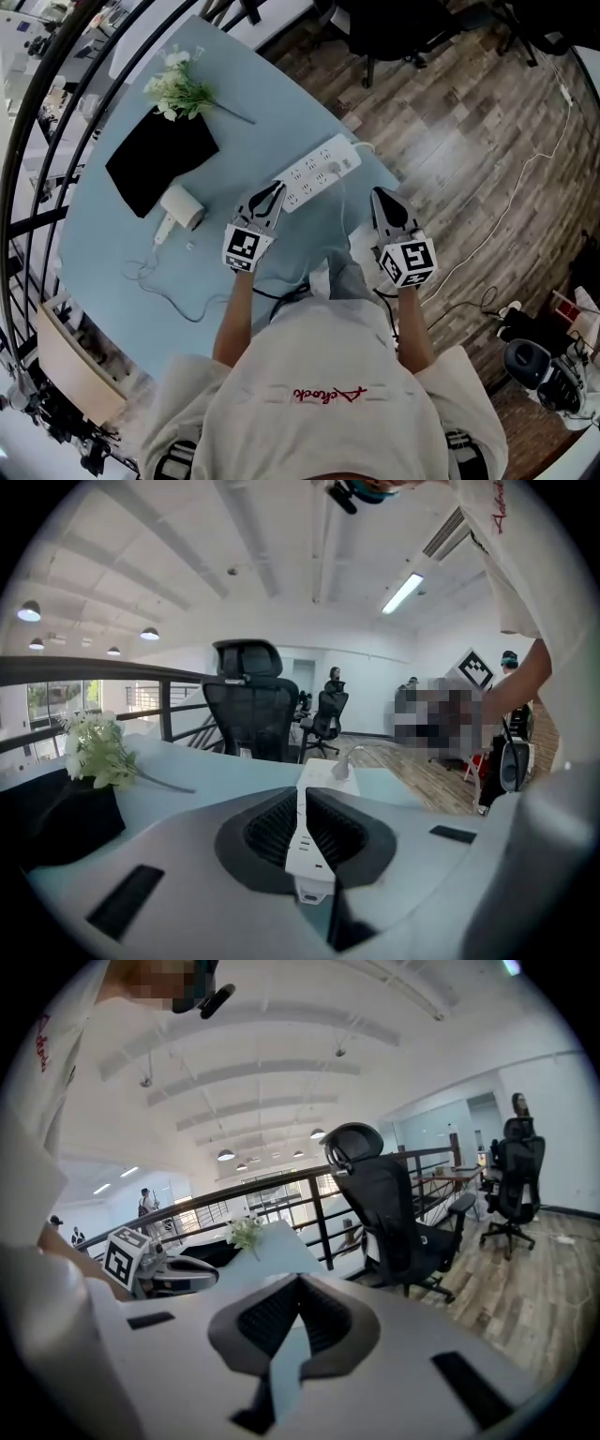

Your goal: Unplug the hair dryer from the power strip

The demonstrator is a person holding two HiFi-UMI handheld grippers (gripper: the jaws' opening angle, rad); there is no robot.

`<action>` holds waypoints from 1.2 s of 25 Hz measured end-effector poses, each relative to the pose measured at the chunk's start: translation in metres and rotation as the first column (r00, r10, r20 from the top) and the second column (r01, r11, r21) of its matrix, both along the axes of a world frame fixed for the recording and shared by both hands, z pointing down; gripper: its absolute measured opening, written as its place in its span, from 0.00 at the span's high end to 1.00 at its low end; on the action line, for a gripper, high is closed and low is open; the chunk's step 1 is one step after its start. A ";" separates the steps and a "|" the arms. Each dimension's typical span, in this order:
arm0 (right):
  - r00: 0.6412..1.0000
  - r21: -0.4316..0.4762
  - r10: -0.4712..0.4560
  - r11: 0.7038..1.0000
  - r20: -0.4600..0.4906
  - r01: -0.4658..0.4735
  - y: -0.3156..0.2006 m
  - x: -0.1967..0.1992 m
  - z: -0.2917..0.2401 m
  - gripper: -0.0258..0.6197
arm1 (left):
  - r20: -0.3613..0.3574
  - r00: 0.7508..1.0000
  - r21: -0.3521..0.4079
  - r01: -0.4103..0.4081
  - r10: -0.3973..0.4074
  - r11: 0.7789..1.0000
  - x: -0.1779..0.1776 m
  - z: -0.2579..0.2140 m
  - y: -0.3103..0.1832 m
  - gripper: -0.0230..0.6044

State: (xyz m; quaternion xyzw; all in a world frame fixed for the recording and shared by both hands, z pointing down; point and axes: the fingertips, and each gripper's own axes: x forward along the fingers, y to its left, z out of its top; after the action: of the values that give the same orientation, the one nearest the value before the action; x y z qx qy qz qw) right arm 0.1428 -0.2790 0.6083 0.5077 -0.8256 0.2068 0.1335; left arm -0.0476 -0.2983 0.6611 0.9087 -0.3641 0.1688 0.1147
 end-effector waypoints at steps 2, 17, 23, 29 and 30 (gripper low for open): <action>1.000 -0.012 -0.010 1.000 0.006 0.010 0.001 0.000 0.008 0.93 | 0.000 1.000 -0.004 0.005 -0.005 1.000 0.001 0.005 0.000 0.95; 0.996 -0.065 -0.083 0.994 0.014 0.084 0.011 -0.010 0.044 0.93 | 0.080 0.997 -0.003 -0.022 0.022 1.000 0.018 0.039 0.009 0.58; 0.994 -0.064 -0.108 0.992 0.002 0.108 0.010 -0.014 0.048 0.93 | 0.067 0.997 -0.038 -0.031 0.034 0.999 0.020 0.044 0.009 0.58; 0.981 -0.037 -0.191 0.981 -0.027 0.190 0.009 -0.029 0.051 0.89 | 0.061 0.998 -0.039 -0.024 0.026 0.999 0.019 0.043 0.008 0.58; 0.978 -0.030 -0.207 0.978 -0.035 0.206 0.008 -0.032 0.052 0.77 | 0.060 0.998 -0.038 -0.024 0.026 0.999 0.018 0.042 0.007 0.58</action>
State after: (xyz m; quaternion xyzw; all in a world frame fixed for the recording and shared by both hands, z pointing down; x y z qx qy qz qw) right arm 0.1112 -0.2712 0.6606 0.4212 -0.8684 0.1929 0.1766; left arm -0.0296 -0.2912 0.7034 0.9054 -0.3527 0.2045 0.1186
